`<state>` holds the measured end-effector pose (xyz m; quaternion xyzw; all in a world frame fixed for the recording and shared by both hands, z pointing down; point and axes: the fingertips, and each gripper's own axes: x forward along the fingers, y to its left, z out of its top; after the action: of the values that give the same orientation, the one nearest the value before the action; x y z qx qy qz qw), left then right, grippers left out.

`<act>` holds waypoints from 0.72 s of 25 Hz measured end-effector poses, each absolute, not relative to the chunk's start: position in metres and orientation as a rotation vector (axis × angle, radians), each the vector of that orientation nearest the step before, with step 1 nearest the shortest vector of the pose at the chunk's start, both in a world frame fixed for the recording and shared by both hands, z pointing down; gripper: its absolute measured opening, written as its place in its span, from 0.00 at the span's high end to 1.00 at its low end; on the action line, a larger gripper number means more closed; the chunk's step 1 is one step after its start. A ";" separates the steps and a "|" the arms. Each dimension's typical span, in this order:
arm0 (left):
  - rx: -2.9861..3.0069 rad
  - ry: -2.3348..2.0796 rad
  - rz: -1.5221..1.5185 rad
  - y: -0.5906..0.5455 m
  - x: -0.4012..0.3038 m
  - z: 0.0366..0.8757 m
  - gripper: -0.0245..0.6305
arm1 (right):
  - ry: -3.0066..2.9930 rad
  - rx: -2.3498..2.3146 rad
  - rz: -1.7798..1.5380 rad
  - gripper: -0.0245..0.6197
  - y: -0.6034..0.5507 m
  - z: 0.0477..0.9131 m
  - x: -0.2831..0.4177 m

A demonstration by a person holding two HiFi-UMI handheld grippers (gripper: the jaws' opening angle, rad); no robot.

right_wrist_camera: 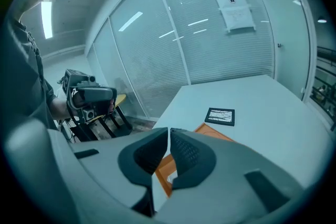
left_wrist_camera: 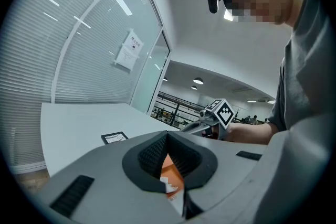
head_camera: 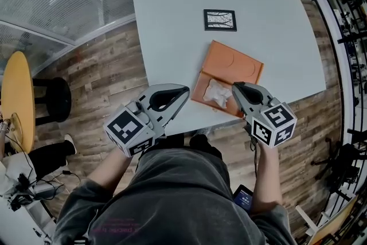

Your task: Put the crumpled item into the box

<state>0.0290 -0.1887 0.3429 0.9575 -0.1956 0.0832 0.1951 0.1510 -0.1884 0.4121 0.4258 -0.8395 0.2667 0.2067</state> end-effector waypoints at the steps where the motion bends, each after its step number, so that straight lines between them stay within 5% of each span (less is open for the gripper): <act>1: 2.687 -0.547 0.234 -0.188 0.030 0.342 0.94 | -2.349 1.195 0.728 0.94 -0.189 0.406 0.151; 18: 2.728 -0.536 0.207 -0.175 0.036 0.323 0.94 | -2.482 1.319 0.542 0.96 -0.181 0.343 0.144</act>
<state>0.0360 -0.1746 0.3229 0.9632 -0.1892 0.0732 0.1761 0.1439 -0.1809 0.3432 0.4561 -0.8587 0.1875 0.1391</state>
